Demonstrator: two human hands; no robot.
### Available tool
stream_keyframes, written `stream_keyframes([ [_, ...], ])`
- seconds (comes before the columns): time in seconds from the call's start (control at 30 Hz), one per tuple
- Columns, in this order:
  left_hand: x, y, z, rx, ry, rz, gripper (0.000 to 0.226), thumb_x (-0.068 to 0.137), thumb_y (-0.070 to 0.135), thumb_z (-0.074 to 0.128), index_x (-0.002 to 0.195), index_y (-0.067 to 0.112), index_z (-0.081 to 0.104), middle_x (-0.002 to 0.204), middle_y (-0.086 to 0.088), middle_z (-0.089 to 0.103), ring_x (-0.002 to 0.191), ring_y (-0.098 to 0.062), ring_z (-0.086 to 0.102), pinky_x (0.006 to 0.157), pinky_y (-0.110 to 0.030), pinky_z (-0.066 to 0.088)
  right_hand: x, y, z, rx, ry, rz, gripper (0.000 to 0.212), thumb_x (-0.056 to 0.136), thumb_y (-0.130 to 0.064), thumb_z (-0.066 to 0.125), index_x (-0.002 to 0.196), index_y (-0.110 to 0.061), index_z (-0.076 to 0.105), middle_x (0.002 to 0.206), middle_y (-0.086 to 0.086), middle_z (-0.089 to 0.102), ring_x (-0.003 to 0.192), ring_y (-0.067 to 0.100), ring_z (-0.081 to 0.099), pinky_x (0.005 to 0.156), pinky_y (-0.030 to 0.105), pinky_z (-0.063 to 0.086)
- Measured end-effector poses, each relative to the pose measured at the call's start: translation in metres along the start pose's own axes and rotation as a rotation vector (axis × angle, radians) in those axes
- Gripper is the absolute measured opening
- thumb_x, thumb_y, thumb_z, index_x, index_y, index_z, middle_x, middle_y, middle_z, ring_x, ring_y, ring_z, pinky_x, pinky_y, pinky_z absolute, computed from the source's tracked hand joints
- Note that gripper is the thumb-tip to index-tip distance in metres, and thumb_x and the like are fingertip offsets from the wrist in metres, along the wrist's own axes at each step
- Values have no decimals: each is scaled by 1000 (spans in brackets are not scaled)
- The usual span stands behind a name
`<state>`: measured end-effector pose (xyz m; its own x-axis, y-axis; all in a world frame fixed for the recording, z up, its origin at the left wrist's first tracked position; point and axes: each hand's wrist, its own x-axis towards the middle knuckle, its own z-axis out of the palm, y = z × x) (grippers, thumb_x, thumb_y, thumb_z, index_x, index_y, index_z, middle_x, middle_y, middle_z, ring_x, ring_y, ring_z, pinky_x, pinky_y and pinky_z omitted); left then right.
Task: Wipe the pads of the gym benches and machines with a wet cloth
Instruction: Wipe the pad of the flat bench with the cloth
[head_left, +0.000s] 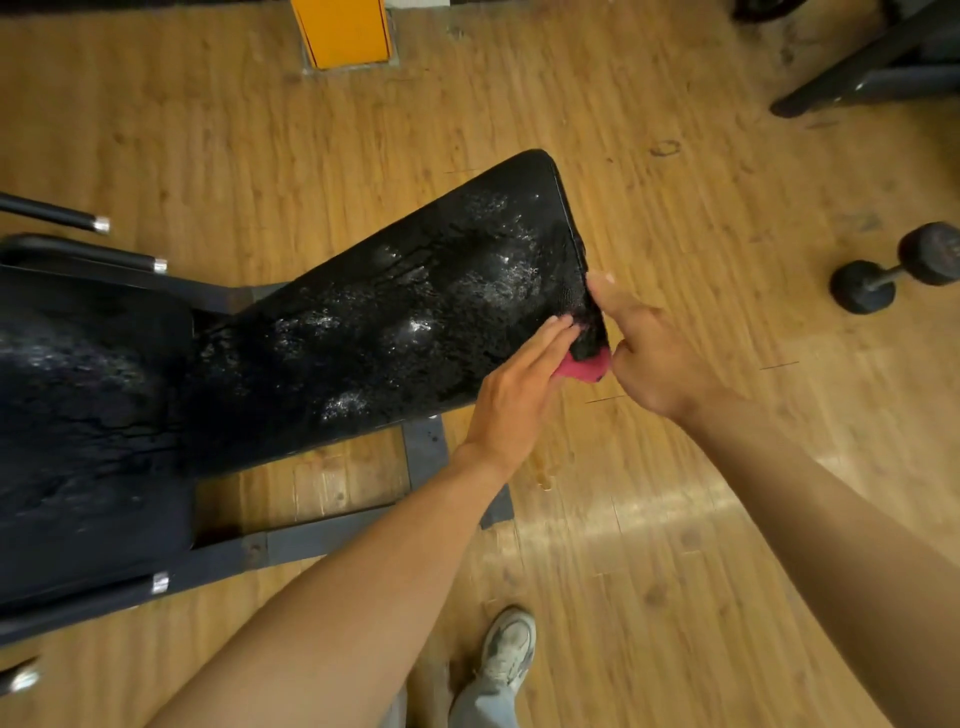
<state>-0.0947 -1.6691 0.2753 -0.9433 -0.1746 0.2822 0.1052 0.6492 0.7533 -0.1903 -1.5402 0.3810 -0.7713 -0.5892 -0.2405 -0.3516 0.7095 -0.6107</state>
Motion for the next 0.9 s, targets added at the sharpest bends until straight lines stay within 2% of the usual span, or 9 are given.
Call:
stream_keyframes([
  [0.07,-17,-11,-4,25,7,17,65,91,-17,62,150,7,51,159,-1,45,148,-12,39,121,-27,33,-1,5,12,-60,-51,-25,76,88,17,37,159,-8,29,167,11,22,156,17,14,127,28,13],
  [0.17,-16,-14,-6,58,-6,8,65,93,-17,59,151,9,49,160,0,43,150,-11,36,121,-21,30,-3,7,23,-89,-64,-42,71,91,11,39,159,-4,26,170,4,12,157,14,5,122,19,8],
  [0.3,27,-16,-9,81,12,43,60,95,-15,56,149,10,52,157,-3,48,149,-13,37,118,-29,39,2,12,28,-125,15,9,81,89,11,39,163,-14,16,171,-2,4,155,14,14,120,30,27],
  [0.37,53,-18,-9,91,48,6,58,95,-14,54,149,8,53,157,-7,48,147,-16,40,116,-34,43,6,14,30,-93,54,47,84,91,9,39,164,-22,11,171,-4,2,152,9,18,112,20,30],
  [0.43,68,-22,-6,93,80,-6,59,94,-15,54,148,6,52,158,-8,46,147,-18,40,116,-33,42,7,19,33,-81,79,35,86,89,11,39,164,-19,12,171,-3,2,148,-2,13,106,-1,14],
  [0.47,67,-24,-6,95,79,17,60,93,-17,55,148,6,52,158,-8,46,148,-17,39,118,-30,39,7,21,35,-96,92,25,85,88,12,40,163,-16,14,171,-3,2,147,-6,8,105,-4,8],
  [0.67,-18,-46,-19,54,16,140,62,89,-18,63,145,7,57,153,-4,52,144,-16,46,118,-29,39,-4,27,65,-321,147,-127,67,94,3,48,158,-8,32,170,-5,8,156,10,-7,117,16,13],
  [0.77,8,-48,-13,61,50,145,59,91,-15,61,145,8,57,151,-5,55,141,-17,49,115,-29,43,-4,26,76,-301,224,-131,65,98,-1,47,159,-5,27,171,1,10,157,13,-8,121,13,2],
  [0.9,64,-52,-11,124,117,150,58,90,-12,62,143,13,60,145,-4,61,131,-17,60,104,-37,53,1,28,89,-365,335,-100,65,105,-21,48,161,-4,20,171,3,9,158,15,-7,129,34,7],
])
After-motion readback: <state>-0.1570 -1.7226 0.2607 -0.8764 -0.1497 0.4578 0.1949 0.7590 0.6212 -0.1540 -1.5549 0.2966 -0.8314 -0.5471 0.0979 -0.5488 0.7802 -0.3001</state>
